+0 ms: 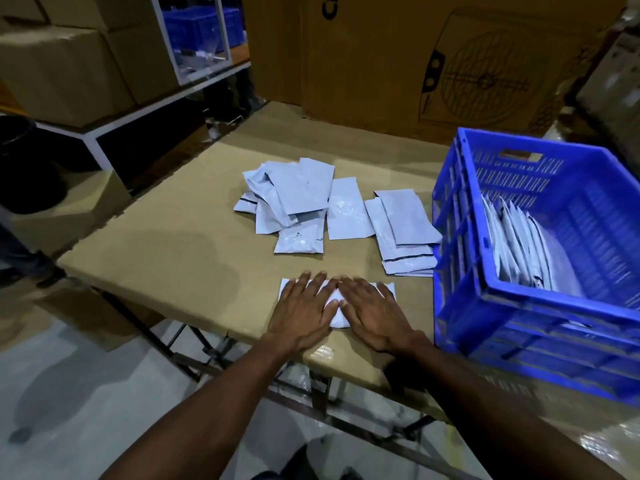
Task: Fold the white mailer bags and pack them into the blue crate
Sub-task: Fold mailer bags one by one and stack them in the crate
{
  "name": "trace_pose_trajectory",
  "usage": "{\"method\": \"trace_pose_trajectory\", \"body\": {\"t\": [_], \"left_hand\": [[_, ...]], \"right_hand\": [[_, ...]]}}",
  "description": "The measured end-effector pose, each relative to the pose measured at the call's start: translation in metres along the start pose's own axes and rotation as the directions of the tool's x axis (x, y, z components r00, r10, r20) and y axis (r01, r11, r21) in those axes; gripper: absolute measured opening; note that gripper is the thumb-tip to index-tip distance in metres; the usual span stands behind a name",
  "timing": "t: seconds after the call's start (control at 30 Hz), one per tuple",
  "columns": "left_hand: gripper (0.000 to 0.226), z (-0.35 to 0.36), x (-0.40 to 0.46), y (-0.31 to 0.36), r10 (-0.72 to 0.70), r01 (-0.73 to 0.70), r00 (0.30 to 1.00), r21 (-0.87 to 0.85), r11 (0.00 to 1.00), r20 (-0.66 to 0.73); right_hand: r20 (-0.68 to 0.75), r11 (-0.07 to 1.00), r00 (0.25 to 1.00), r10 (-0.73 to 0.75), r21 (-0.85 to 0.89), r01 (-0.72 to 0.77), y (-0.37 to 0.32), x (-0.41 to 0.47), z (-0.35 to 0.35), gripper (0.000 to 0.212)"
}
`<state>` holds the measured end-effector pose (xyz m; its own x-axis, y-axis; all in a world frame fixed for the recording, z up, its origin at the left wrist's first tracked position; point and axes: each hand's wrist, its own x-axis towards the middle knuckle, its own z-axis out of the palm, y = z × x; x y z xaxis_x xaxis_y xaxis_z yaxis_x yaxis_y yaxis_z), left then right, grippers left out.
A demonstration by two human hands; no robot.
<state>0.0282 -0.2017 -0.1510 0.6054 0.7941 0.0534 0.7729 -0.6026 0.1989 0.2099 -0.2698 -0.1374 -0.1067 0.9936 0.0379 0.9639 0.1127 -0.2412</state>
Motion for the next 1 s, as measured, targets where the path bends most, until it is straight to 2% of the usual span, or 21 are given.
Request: {"method": "trace_pose_trajectory", "body": {"t": [0.13,0.23,0.3,0.37,0.47,0.5,0.53,0.6,0.67,0.73,0.87,1.0], "left_hand": [[0.07,0.006,0.0,-0.003,-0.04,0.038,0.999,0.082,0.996,0.024],[0.066,0.01,0.0,-0.005,-0.049,0.046,0.998,0.108,0.993,0.028],[0.066,0.009,0.0,-0.004,-0.054,0.049,0.998,0.12,0.992,0.042],[0.068,0.006,0.0,-0.003,-0.052,0.043,0.996,0.123,0.991,0.07],[0.065,0.002,0.003,-0.002,-0.057,0.041,0.989,0.112,0.993,0.139],[0.062,-0.001,0.005,0.0,-0.062,0.046,0.986,0.106,0.993,0.154],[0.062,-0.006,0.006,0.003,-0.073,0.056,0.985,0.111,0.992,0.156],[0.078,-0.017,0.011,0.015,-0.07,0.052,0.991,0.149,0.987,0.115],[0.091,-0.022,0.018,0.031,-0.008,-0.004,0.997,0.159,0.987,0.072],[0.088,-0.015,0.021,0.043,0.039,-0.048,0.997,0.13,0.99,0.072],[0.072,0.007,0.016,0.046,0.005,-0.007,1.0,0.099,0.995,0.023],[0.078,0.008,0.016,0.046,-0.01,0.007,0.999,0.083,0.997,0.035]], "right_hand": [[0.03,0.997,0.996,0.081,-0.002,-0.081,0.005,0.002,0.001,0.073],[0.004,0.987,0.987,0.158,-0.043,-0.158,0.012,-0.004,0.007,0.092],[0.02,0.984,0.984,0.175,-0.05,-0.174,0.013,-0.006,0.007,0.096],[0.042,0.982,0.981,0.187,-0.017,-0.187,0.013,-0.005,0.006,0.088],[0.146,0.969,0.968,0.204,0.111,-0.221,0.021,0.001,-0.001,0.057],[0.153,0.966,0.968,0.201,0.133,-0.221,0.024,0.001,-0.002,0.053],[0.126,0.97,0.972,0.197,0.119,-0.212,0.024,-0.001,-0.001,0.054],[0.043,0.979,0.98,0.195,0.046,-0.197,0.022,-0.006,0.003,0.065],[0.044,0.975,0.974,0.221,0.014,-0.222,0.018,-0.01,0.005,0.069],[0.066,0.967,0.965,0.255,0.004,-0.256,0.017,-0.012,0.006,0.068],[0.044,0.962,0.962,0.268,-0.057,-0.266,0.016,-0.013,0.006,0.073],[0.035,0.96,0.96,0.277,-0.059,-0.275,0.013,-0.012,0.007,0.076]]}}
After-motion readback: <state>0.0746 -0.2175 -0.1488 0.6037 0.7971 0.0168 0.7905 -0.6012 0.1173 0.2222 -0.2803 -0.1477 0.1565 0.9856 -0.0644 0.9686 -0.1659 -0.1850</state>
